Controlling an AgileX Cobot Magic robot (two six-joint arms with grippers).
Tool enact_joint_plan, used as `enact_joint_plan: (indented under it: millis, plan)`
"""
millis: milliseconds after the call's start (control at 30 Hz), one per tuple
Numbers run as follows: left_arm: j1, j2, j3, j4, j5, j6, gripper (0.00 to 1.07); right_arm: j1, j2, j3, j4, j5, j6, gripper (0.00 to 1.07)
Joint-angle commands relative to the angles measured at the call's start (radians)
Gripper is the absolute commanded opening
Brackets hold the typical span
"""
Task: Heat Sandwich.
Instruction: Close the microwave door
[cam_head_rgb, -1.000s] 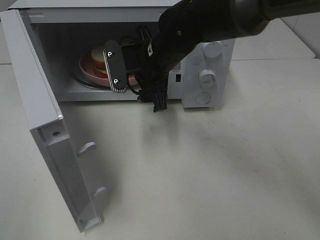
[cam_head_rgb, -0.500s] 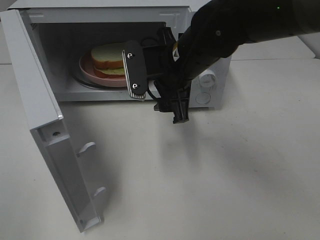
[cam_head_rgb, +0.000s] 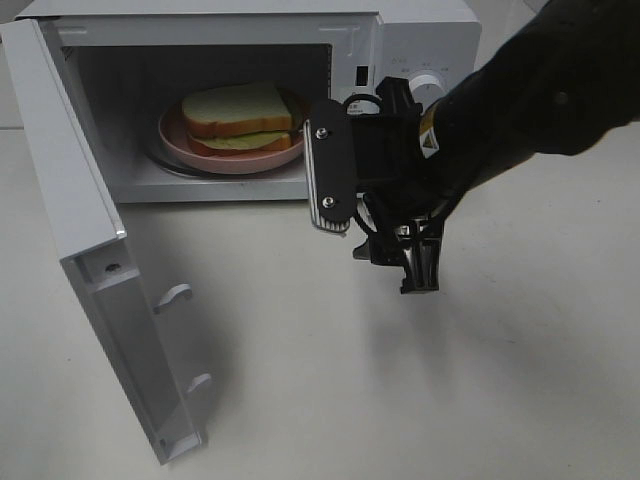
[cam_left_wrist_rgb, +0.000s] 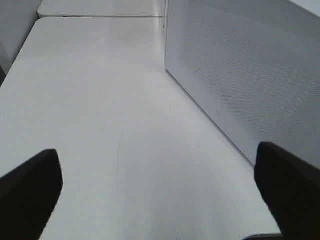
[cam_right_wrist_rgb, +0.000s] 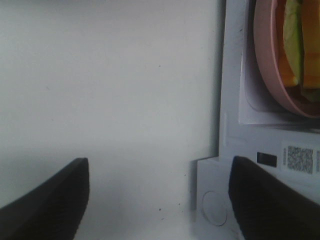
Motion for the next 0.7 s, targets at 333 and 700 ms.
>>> enact_joint_plan:
  millis: [333, 700]
  plan:
    - [-0.002, -0.020, 0.003, -0.002, -0.006, -0.001, 1.00, 0.003, -0.203, 0.175, 0.000, -0.004, 0.257, 0.75]
    - [-0.002, -0.020, 0.003, -0.002, -0.006, -0.001, 1.00, 0.003, -0.452, 0.288, 0.001, 0.177, 0.793, 0.75]
